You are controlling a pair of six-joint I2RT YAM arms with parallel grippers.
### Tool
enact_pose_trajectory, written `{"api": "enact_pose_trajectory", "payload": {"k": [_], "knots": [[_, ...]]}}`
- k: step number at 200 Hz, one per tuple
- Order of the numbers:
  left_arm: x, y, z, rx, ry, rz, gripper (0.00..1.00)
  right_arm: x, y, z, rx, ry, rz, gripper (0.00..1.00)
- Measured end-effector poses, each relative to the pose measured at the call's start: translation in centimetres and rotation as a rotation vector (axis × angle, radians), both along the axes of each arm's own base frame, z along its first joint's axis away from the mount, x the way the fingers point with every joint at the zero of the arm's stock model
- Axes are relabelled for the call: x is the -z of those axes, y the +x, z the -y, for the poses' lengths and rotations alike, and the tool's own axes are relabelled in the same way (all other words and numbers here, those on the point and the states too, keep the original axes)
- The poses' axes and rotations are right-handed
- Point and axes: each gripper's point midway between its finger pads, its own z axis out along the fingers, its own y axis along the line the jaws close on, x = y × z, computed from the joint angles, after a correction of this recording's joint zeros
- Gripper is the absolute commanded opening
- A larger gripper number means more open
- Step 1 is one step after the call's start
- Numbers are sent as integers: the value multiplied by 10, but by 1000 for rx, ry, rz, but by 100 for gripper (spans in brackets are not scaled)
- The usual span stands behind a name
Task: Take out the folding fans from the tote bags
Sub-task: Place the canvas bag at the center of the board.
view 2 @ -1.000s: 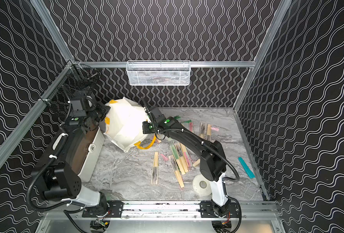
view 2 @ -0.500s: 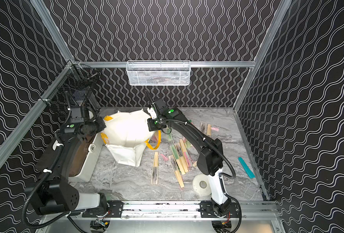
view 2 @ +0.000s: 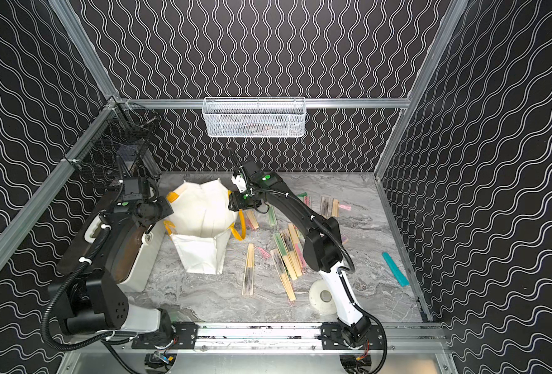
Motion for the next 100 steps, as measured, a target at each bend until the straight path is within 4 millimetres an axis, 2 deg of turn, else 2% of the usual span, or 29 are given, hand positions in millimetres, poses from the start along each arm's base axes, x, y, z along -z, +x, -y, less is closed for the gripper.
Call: {"api": "enact_pose_trajectory", "payload": {"k": [11,21,25,33,50,73,87,100], "knots": [[-17,3,0,2,8,40,80,-16,-4,5,2,10,25,74],[-37,7,-1,5,17,89,89,-35,-8,10,2,27,53,79],[-44,7,-1,6,20,108,92,-43,-10,12,2,36,64,96],[-61,8,0,13,28,147,99,-57,-15,16,0,52,85,100],[-89,6,2,30,52,207,99,-83,-26,25,-7,83,131,100],[-113,-4,1,36,91,250,99,-112,-42,43,10,108,181,100],[-123,-11,-2,19,117,270,99,-126,-48,64,63,109,228,100],[-130,-17,-7,-9,144,288,99,-135,-50,96,147,89,284,100]]}}
